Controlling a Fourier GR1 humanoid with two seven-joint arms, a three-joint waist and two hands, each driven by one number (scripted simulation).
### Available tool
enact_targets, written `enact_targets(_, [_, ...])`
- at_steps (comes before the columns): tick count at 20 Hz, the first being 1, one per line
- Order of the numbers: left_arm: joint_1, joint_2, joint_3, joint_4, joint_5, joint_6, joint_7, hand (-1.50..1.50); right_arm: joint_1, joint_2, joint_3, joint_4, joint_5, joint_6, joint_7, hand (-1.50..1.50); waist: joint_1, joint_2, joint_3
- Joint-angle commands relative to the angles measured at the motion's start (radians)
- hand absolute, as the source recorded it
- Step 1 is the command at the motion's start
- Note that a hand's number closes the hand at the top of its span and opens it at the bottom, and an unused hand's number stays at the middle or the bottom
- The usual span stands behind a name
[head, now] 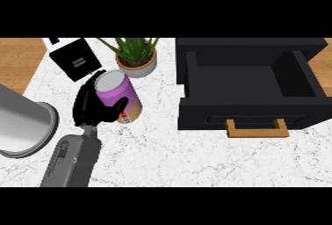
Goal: Pick up the can, place it into the drawer and close the drawer
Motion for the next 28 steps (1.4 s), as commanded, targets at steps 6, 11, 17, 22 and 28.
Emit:
enact_targets(6, [-0.185, -0.012, -0.079, -0.117, -0.065, 0.198, 0.200, 1.50, -0.049, -0.038, -0.037, 0.001, -0.044, -0.024, 0.062, -1.50, -0.002, 0.003, 0.000])
enact_targets(11, [-0.212, -0.012, -0.132, -0.176, -0.099, 0.273, 0.261, 1.50, 0.029, 0.008, -0.010, -0.009, -0.014, 0.008, -0.003, -1.50, -0.006, 0.001, 0.000])
enact_targets(17, [-0.443, -0.012, -0.145, 0.025, -0.070, 0.365, 0.254, 1.50, -0.047, 0.008, 0.049, -0.009, 0.048, -0.062, 0.020, -1.50, -0.013, 0.005, 0.000])
enact_targets(22, [-0.611, -0.005, -0.108, 0.108, -0.082, 0.382, 0.337, 1.50, -0.068, 0.008, 0.047, -0.051, 0.018, -0.080, 0.073, -1.50, -0.010, 0.004, -0.001])
enact_targets(28, [-0.684, -0.012, -0.165, 0.296, 0.025, 0.440, 0.181, 1.50, -0.025, 0.008, 0.031, -0.016, -0.021, -0.016, 0.027, -1.50, -0.024, 0.006, 0.000])
